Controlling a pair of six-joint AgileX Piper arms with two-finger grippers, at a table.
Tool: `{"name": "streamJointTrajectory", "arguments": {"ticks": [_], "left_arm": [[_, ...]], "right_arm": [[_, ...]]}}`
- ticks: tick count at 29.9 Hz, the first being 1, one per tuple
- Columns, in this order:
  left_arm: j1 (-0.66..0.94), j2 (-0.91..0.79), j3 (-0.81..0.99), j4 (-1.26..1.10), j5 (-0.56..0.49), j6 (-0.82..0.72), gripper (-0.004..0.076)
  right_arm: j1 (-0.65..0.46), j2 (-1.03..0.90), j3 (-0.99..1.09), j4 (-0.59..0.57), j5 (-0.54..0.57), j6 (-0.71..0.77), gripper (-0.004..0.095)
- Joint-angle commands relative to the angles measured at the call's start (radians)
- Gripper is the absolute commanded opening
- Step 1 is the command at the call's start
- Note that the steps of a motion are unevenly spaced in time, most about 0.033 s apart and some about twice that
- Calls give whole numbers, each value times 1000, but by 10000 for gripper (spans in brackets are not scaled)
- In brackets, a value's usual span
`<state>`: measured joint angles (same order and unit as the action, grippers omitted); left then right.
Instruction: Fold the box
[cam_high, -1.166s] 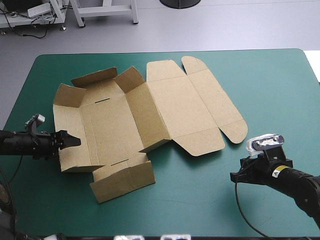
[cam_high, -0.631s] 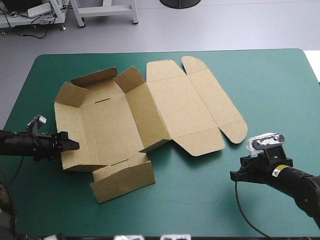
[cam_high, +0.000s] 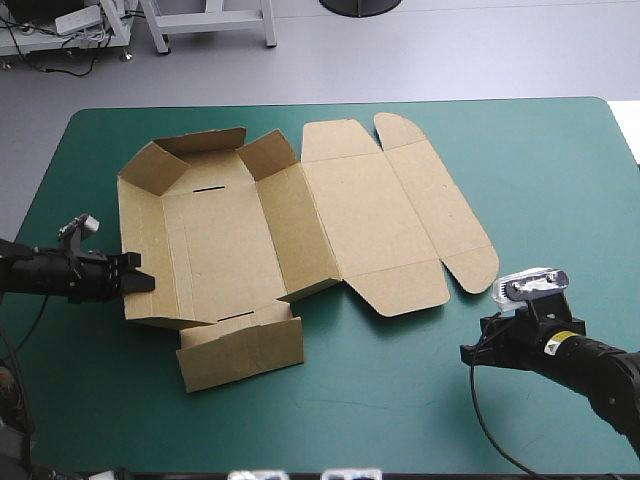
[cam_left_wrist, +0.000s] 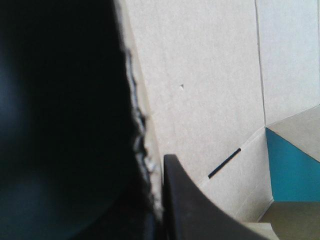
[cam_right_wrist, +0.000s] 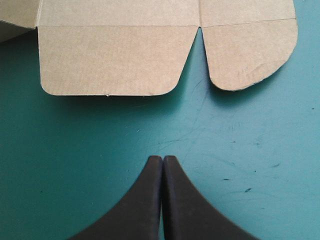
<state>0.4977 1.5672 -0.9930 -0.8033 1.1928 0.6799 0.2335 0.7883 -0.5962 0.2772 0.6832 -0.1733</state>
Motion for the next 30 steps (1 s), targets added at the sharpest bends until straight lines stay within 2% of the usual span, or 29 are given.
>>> {"name": "streamJointTrajectory", "arguments": {"ticks": [1, 9, 16, 30], "left_arm": [[-47, -33, -104, -32, 96, 16, -6], [-190, 16, -333, 225, 96, -112, -6], [-295, 25, -504, 356, 92, -112, -6], [-549, -16, -519, 614, 90, -107, -6]], "right_arm": [[-1, -1, -33, 13, -30, 4, -25], [-1, -1, -35, 13, 23, 28, -24], [-1, -1, -35, 15, 53, 42, -24], [-1, -1, -36, 15, 65, 74, -24]]}}
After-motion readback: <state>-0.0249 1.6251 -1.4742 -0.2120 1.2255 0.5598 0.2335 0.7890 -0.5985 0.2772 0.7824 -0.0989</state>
